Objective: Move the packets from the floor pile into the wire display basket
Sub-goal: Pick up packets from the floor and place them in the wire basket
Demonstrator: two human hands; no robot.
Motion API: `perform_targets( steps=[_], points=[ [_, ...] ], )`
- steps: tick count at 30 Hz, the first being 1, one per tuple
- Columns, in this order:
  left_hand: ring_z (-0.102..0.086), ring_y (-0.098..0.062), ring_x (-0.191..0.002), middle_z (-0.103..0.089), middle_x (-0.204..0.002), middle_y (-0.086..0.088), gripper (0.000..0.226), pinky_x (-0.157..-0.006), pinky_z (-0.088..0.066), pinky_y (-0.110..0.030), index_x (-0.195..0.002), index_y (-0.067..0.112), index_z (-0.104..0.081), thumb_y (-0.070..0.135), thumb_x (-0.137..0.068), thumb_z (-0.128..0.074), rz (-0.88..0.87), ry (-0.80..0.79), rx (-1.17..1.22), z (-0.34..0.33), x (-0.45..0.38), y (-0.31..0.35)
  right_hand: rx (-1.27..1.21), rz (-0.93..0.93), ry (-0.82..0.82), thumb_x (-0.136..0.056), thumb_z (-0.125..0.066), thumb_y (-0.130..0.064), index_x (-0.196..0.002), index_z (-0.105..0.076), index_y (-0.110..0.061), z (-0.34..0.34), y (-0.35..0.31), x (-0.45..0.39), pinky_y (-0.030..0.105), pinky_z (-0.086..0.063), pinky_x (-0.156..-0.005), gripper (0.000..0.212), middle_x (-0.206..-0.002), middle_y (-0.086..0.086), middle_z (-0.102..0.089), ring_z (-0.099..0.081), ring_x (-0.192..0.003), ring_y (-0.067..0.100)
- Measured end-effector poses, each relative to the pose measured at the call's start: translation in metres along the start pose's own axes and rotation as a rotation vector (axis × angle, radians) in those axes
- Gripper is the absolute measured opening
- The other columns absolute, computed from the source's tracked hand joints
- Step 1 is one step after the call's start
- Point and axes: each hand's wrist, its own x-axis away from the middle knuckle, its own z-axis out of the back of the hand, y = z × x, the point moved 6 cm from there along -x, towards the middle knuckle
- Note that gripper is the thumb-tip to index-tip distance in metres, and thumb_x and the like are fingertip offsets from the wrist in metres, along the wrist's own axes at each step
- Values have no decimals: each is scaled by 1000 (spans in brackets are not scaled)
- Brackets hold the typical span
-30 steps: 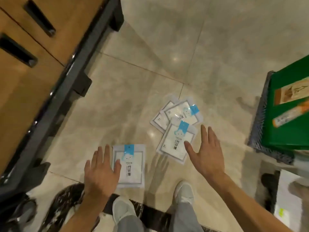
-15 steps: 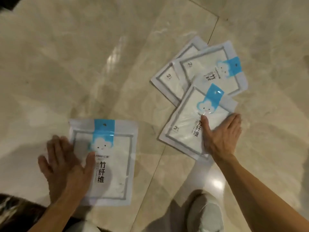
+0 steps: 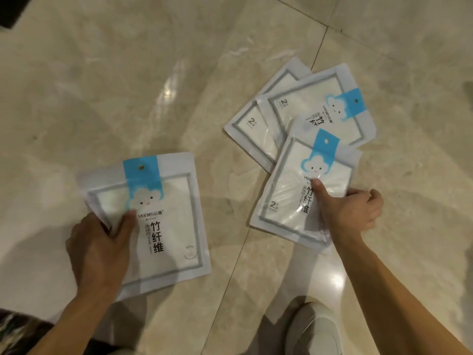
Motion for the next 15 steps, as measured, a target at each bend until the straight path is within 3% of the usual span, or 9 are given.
perform_targets(
  steps=[3,5,7,8,10,12,15],
  points=[
    [-59,-28,-83,-62,-80,2,30,-73,-41,-36,-103,8,-59,36,-96,-68,94,-92,267,2,6,7,-6,-35,-55,-69,-84,-64,-123,-63,2,1,-9,4,50,-21,-119,88,-153,10,-36,-29,-144,33],
    [-65,-26,-92,-68,-94,2,27,-76,-49,-34,-114,13,-58,24,-94,-72,142,-161,397,5,5,14,-106,4,-91,-69,-86,-60,-118,-67,-2,3,-14,4,48,-38,-112,78,-140,11,-54,-49,-130,32],
    [-68,-27,-93,-66,-97,2,37,-73,-54,-35,-112,15,-51,17,-88,-79,192,-238,423,9,4,23,-387,1,-218,-78,-88,-38,-116,-69,-7,7,-20,9,36,-60,-87,53,-118,11,-72,-71,-99,21],
    [-70,-25,-91,-68,-98,2,41,-73,-56,-37,-112,17,-50,13,-85,-81,215,-285,438,13,4,27,-496,-9,-297,-84,-85,-23,-119,-68,-6,10,-23,14,31,-62,-78,43,-112,10,-75,-74,-91,19],
    [-75,-16,-88,-76,-99,2,41,-70,-61,-33,-113,20,-58,-2,-83,-77,262,-395,538,22,9,38,-562,-2,-427,-89,-77,-6,-124,-65,-6,22,-33,24,34,-63,-78,38,-109,7,-77,-76,-95,22],
    [-76,-14,-87,-79,-100,1,41,-64,-61,-24,-113,18,-65,-11,-84,-70,294,-477,637,40,14,54,-573,24,-514,-88,-77,-3,-122,-66,-7,42,-50,35,33,-63,-74,35,-102,3,-79,-77,-91,18],
    [-76,-18,-92,-79,-103,1,38,-67,-62,-28,-114,17,-67,-10,-88,-67,293,-506,701,82,19,80,-635,-15,-595,-84,-79,-2,-116,-69,-7,89,-84,50,24,-59,-59,33,-87,-4,-80,-77,-75,12]
  ],
)
